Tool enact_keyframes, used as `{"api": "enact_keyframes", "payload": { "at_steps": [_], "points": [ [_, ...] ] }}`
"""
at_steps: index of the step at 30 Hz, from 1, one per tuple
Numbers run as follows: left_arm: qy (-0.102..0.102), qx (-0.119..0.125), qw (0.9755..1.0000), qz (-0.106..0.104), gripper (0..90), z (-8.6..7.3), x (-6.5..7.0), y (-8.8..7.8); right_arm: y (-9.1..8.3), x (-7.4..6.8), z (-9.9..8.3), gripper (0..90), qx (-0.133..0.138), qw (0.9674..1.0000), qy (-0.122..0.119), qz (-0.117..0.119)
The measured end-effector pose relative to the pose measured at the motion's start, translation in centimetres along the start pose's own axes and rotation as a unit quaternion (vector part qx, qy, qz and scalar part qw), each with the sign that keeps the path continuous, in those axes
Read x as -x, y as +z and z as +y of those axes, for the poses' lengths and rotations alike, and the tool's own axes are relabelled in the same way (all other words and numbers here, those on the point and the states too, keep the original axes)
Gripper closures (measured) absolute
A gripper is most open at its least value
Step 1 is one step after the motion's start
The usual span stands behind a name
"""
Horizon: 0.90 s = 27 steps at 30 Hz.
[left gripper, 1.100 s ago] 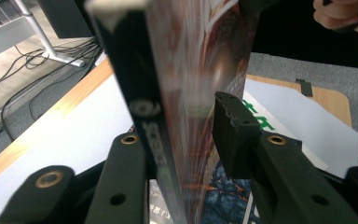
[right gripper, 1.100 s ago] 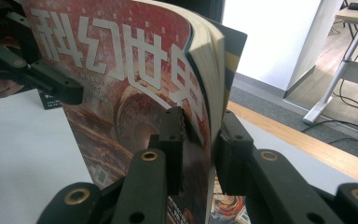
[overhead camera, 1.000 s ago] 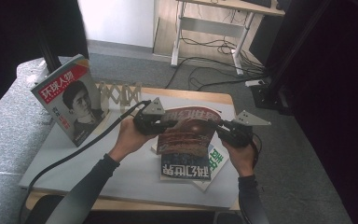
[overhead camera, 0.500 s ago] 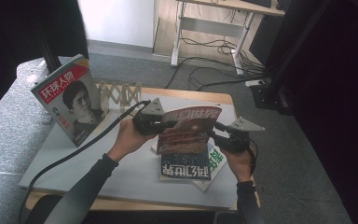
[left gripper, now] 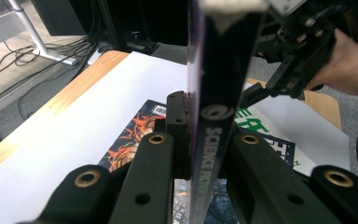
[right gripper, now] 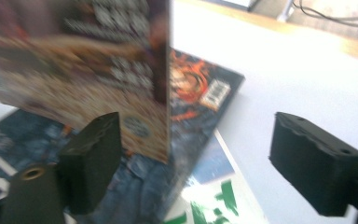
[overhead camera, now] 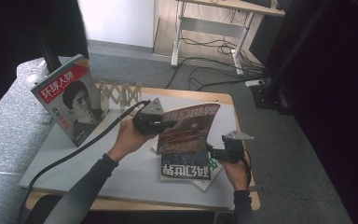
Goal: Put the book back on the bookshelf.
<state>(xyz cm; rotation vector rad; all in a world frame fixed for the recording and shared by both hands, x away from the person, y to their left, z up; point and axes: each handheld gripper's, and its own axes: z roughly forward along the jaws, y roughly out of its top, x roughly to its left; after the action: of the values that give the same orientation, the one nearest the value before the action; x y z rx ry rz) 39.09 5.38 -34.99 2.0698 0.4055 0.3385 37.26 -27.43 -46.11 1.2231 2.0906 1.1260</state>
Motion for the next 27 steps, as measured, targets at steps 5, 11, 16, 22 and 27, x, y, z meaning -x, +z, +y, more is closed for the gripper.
{"api": "enact_keyframes", "payload": {
  "at_steps": [5,11,16,22,27],
  "points": [
    [-0.002,0.001,1.0,0.0,82.6,0.0,-0.1,0.0,0.8,0.7,-1.7,13.1,-0.021,0.9995,0.017,-0.015],
    [-0.004,0.002,1.0,-0.005,82.4,-0.1,-0.2,0.1,1.2,1.7,-3.8,12.9,-0.033,0.9981,0.041,-0.032],
    [-0.006,0.002,1.0,-0.004,82.3,-0.1,-0.3,0.1,1.7,2.4,-5.5,12.8,-0.05,0.9963,0.054,-0.045],
    [-0.006,0.006,1.0,0.0,82.5,-0.1,-0.2,0.2,1.9,2.9,-6.7,11.3,-0.043,0.9953,0.079,-0.036],
    [-0.005,0.008,1.0,-0.001,82.8,-0.1,-0.2,0.2,2.0,3.4,-7.4,7.8,-0.032,0.9932,0.11,-0.022]
  ]
}}
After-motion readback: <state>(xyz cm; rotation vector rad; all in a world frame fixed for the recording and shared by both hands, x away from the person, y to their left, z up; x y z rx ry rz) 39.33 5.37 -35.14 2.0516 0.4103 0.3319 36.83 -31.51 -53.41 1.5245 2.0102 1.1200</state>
